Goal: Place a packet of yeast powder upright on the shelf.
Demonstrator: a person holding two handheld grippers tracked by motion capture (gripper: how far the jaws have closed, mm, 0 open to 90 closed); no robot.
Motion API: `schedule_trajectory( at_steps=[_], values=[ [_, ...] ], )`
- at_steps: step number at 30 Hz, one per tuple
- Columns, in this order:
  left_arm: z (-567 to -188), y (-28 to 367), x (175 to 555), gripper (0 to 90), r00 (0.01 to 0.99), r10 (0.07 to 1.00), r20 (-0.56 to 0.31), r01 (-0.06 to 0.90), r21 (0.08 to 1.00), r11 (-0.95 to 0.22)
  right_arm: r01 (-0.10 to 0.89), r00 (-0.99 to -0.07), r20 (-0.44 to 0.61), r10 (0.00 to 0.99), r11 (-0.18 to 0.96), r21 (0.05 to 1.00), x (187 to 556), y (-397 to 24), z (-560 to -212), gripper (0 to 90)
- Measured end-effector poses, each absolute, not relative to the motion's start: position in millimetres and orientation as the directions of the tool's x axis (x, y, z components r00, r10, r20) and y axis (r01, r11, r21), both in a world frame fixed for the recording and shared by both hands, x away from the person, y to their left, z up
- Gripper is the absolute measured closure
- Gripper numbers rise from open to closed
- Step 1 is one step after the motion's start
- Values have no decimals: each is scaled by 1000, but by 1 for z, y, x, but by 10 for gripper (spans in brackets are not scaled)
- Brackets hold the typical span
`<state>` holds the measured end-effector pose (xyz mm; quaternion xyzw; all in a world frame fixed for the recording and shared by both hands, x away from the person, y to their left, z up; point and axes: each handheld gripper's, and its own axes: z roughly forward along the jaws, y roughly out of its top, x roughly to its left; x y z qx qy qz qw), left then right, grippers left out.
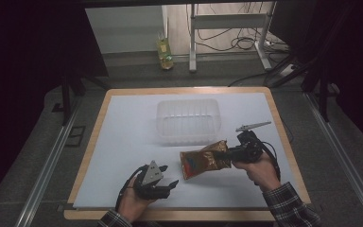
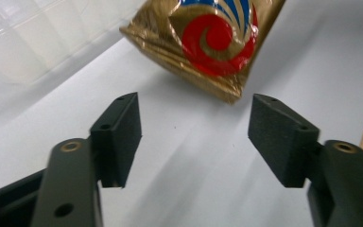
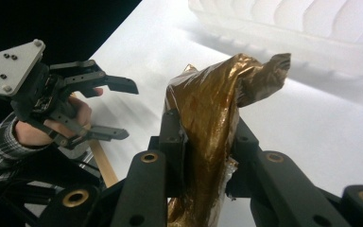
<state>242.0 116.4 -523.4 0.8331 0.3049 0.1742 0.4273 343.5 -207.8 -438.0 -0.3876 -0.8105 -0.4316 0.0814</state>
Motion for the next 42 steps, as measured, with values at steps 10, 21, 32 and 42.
schedule_trajectory(
  at_steps=[10, 21, 32, 42],
  values=[
    [-525, 117, 238, 202, 766, 643, 23, 362, 811, -460, 693, -681, 447, 579, 313, 649, 347, -213, -426, 733],
    [-523, 121, 235, 66, 751, 660, -10, 383, 821, -423, 679, -681, 419, 600, 303, 668, 353, -218, -408, 734],
    [-523, 122, 237, 19, 740, 671, -39, 395, 833, -387, 684, -661, 411, 628, 279, 674, 363, -223, -395, 734],
    [-522, 123, 237, 9, 743, 668, -30, 391, 830, -398, 687, -641, 397, 657, 260, 678, 374, -224, -383, 734]
  ],
)
